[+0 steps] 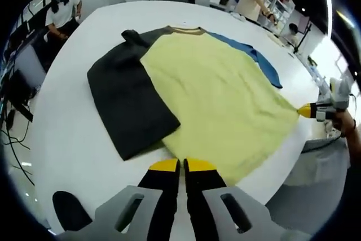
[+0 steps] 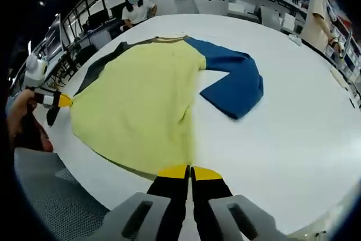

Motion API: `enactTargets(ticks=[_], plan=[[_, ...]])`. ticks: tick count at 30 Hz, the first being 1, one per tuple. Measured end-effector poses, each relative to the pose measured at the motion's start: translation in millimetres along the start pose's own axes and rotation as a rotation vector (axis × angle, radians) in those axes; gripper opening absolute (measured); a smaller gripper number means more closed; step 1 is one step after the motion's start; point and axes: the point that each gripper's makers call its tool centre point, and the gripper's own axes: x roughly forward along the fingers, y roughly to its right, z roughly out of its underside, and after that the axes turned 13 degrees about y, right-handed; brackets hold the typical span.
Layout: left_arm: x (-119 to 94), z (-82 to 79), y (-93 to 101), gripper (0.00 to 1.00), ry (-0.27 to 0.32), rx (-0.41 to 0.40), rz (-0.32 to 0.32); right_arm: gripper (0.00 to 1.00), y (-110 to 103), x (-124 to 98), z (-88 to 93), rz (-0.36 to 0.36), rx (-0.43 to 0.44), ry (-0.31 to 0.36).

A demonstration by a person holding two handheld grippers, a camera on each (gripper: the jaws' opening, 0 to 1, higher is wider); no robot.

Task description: Fold the garment on the visible template until the final outline fits inside the template.

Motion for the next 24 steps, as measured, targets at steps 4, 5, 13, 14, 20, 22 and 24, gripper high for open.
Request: enactTargets(ticks=[4,5,13,14,20,22,24], plan=[[-1,2.7,0.7,0.00,-0.007,-0.004,0.001,0.00,-2,-5,8.2,0.050,0.054,-0.009],[-1,3.3,0.6,0.00,-0.009,-0.004,0.000,0.00,-2,-5,9.3,0.053,0.055,-0.011],[-3,6.3,0.7,0.01,-0.010,-0.022,0.004,0.00,-1,1,22.3,0.062,0.013,-0.048],[-4,6.0,0.8,0.01,-0.007,-0.026,0.005,0.00,-1,1,22.6,0.065,0.010,-0.049],[-4,6.2,1.3,0.01,0.000,-0.022,0.005,0.00,0,4,24.6,0.060,-0.012,-0.057],[-3,6.2,2.1,0.01,0.002,-0.032,0.005,0.00,1,4,25.1,0.056,-0.039,-0.059],[-4,5.2,3.0,0.01,0.003,-0.038,0.004,0.00,1,3,22.1,0.061,-0.048,-0.042]])
